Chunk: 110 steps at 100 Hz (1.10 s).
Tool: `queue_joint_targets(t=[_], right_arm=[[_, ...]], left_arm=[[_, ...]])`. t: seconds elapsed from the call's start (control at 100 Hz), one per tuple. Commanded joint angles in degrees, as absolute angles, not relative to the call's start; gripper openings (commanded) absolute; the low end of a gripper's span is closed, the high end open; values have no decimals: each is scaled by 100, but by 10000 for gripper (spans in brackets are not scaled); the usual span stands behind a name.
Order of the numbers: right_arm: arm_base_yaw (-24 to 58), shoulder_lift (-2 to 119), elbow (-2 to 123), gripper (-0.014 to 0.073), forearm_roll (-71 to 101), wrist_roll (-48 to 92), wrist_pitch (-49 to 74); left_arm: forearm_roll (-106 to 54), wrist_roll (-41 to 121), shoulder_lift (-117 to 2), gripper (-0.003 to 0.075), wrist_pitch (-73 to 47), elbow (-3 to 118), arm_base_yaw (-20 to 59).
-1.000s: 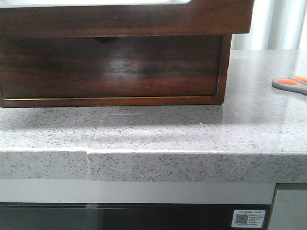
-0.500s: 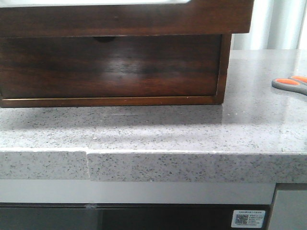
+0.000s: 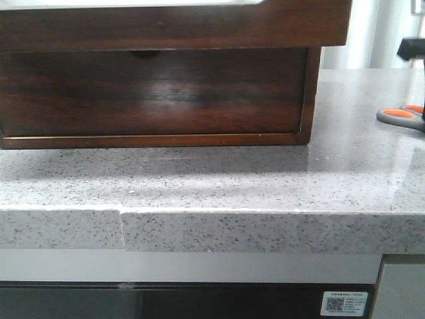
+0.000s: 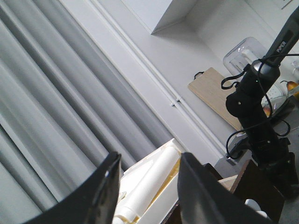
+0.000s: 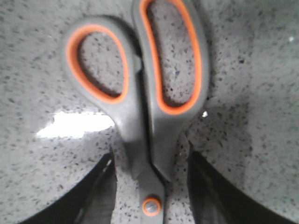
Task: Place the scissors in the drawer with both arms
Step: 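Grasp the grey-orange scissors by the handles with the right gripper and lift, then carry the scissors with the right gripper over the open drawer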
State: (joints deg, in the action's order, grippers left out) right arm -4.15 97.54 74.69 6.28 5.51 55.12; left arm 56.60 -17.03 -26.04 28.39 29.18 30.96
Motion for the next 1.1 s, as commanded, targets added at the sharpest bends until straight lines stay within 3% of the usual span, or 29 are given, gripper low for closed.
queue_joint_targets(t=[0.0, 0.34, 0.6, 0.81, 1.09], right_arm=[[-422, 9584, 7664, 307, 618, 626, 5476], [-422, 9851, 7664, 287, 618, 626, 5514], [-422, 9851, 7664, -78, 618, 771, 5569], [-422, 9606, 7664, -78, 753, 852, 5646], [-422, 8278, 7986, -78, 1184, 1175, 5512]], left_arm=[[5402, -1793, -2629, 275, 2984, 3100, 3140], [5402, -1793, -2629, 275, 2984, 3100, 3140], [5412, -1793, -2629, 275, 2971, 3100, 3140], [5412, -1793, -2629, 275, 2859, 3100, 3140], [5412, -1793, -2629, 275, 2859, 3100, 3140]])
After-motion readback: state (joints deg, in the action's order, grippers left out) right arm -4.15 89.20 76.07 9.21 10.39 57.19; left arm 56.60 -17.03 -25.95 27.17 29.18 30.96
